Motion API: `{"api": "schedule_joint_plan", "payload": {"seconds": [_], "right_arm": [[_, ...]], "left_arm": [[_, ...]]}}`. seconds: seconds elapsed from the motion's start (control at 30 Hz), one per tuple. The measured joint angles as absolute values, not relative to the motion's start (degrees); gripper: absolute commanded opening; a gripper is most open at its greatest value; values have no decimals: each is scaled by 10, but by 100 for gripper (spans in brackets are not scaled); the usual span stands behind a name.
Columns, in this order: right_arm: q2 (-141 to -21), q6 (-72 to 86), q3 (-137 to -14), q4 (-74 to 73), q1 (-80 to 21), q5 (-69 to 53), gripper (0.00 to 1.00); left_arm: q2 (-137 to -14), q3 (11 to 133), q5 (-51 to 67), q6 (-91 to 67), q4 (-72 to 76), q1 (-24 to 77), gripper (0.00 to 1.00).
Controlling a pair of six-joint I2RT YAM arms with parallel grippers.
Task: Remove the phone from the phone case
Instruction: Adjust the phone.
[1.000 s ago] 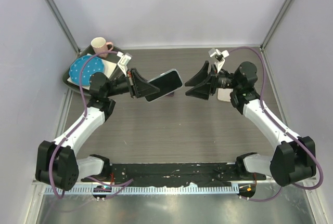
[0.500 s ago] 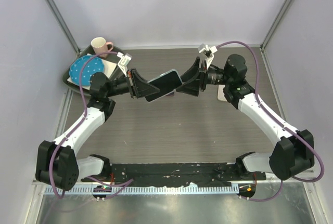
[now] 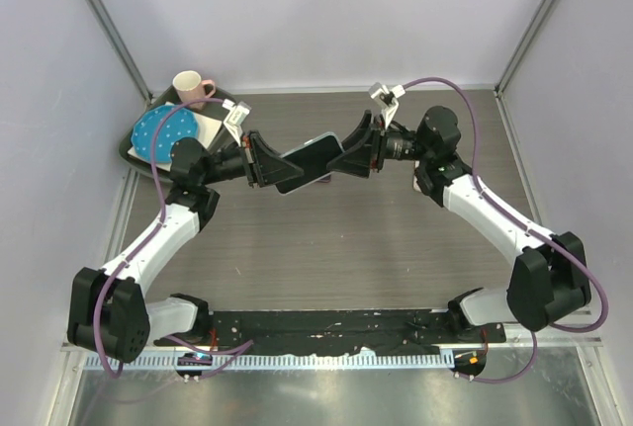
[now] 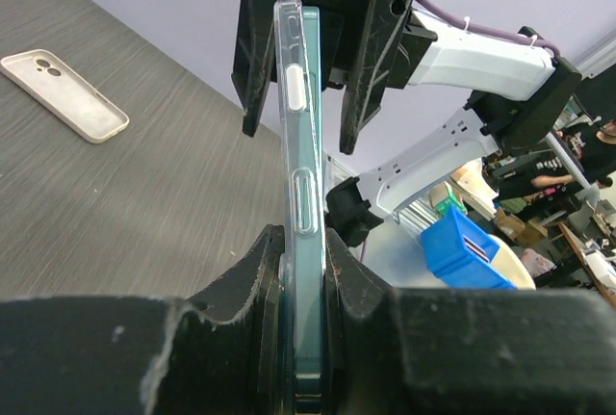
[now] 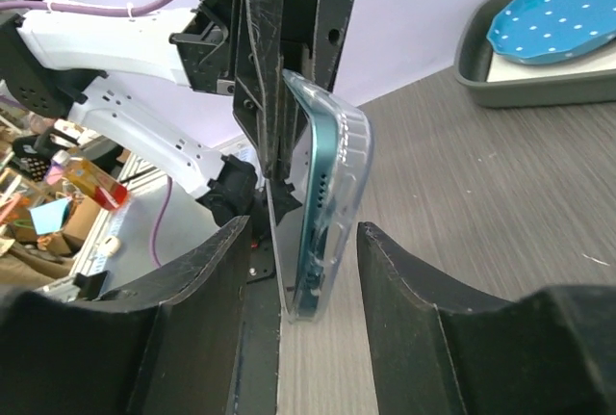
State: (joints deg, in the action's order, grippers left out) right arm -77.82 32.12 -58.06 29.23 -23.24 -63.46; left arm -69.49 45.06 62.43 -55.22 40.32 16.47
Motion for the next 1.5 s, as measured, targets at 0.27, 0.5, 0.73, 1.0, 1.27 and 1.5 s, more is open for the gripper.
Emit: {"api": "schedule_joint_plan", "payload": {"seconds": [0.27,0.5,0.73,1.0,1.27,1.5], "right_arm": [[-787,362,-535,360,-262,-614,57],[-787,400,-514,409,-266,-586,50],[-796,453,-509,484,-271,-552,41],[-818,490,-505,526,-282,-545,9],[-826,537,-489,586,-284,-541,1],[-827,561,-482,619,-283,-536,1]], "left_arm": [[-695,449,605,-566,422,160,0],[-695,445,597,-570,435,159,0],[-695,443,594,-578,442,159,0],[-695,441,592,-580,451,157,0],[-695,441,597,-581,465,157,3],[-695,441,590,-574,460,157,52]]}}
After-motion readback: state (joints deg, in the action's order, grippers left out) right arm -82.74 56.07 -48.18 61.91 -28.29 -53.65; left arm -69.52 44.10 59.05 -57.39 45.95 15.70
